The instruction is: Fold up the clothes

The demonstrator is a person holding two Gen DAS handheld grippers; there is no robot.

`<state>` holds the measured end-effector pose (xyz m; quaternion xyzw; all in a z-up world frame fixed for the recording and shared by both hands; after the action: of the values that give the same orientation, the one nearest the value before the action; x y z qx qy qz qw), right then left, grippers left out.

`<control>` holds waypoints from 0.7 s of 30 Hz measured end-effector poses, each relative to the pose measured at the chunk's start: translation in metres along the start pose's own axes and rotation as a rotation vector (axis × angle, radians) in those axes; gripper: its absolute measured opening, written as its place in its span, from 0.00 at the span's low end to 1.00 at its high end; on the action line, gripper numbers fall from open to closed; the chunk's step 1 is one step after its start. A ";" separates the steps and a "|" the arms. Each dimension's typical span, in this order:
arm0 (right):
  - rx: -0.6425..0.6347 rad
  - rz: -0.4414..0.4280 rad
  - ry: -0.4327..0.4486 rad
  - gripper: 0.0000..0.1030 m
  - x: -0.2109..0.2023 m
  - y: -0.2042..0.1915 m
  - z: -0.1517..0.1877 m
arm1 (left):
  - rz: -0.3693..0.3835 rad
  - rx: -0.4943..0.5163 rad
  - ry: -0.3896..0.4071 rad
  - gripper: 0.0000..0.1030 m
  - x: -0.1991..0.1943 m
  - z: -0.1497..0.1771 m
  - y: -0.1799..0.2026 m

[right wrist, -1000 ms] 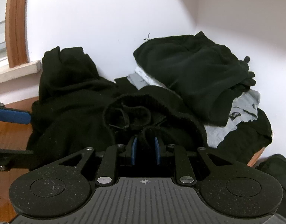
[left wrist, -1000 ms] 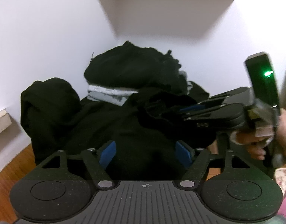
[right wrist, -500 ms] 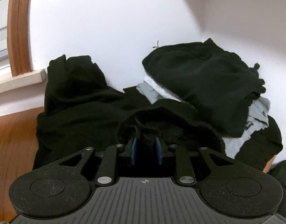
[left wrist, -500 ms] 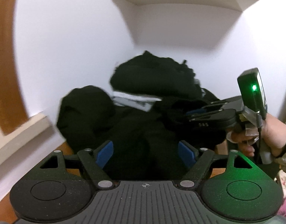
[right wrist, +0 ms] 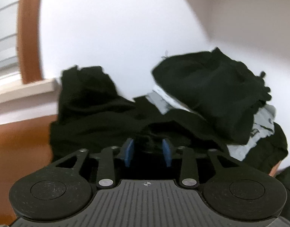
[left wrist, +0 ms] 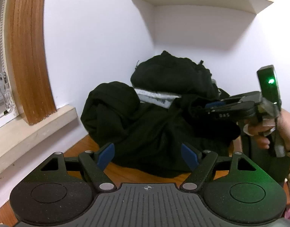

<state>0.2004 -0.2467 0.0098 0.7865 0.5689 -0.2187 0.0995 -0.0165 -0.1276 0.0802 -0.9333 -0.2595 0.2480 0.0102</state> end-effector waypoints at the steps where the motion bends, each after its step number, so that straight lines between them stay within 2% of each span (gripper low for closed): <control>1: -0.007 -0.018 -0.011 0.54 0.000 -0.004 0.001 | 0.001 -0.002 0.001 0.78 -0.002 0.001 -0.001; 3: -0.023 -0.050 -0.035 0.56 0.000 -0.012 0.004 | -0.004 -0.001 0.003 0.79 -0.005 0.001 -0.004; 7: -0.036 -0.012 -0.149 0.55 0.024 -0.016 0.023 | -0.021 0.001 0.009 0.81 -0.013 0.003 -0.011; 9: -0.014 -0.023 -0.165 0.39 0.030 -0.015 0.028 | -0.029 -0.001 0.008 0.81 -0.017 0.005 -0.014; 10: -0.002 -0.033 -0.161 0.35 0.030 -0.016 0.028 | -0.033 -0.003 0.006 0.81 -0.020 0.007 -0.017; 12: 0.021 -0.056 -0.152 0.08 0.029 -0.017 0.028 | -0.040 -0.007 0.003 0.81 -0.024 0.010 -0.021; 14: 0.051 -0.116 -0.126 0.07 0.022 -0.025 0.020 | -0.048 -0.013 0.000 0.82 -0.027 0.013 -0.026; 21: 0.021 -0.295 -0.036 0.07 -0.003 -0.092 -0.022 | -0.064 -0.042 -0.012 0.83 -0.036 0.027 -0.041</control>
<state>0.1189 -0.2095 0.0394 0.6914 0.6741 -0.2508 0.0683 -0.0759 -0.1125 0.0790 -0.9229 -0.2946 0.2478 -0.0031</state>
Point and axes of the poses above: each gripper's, at about its wrist camera, not at the fingertips, and x roughly the way its jaws point, y to its right, z to its underside, the point moved 6 cm from there along x, roughly the way its jaws point, and after that the axes turned 14 degrees about -z, right-handed, at the moved point
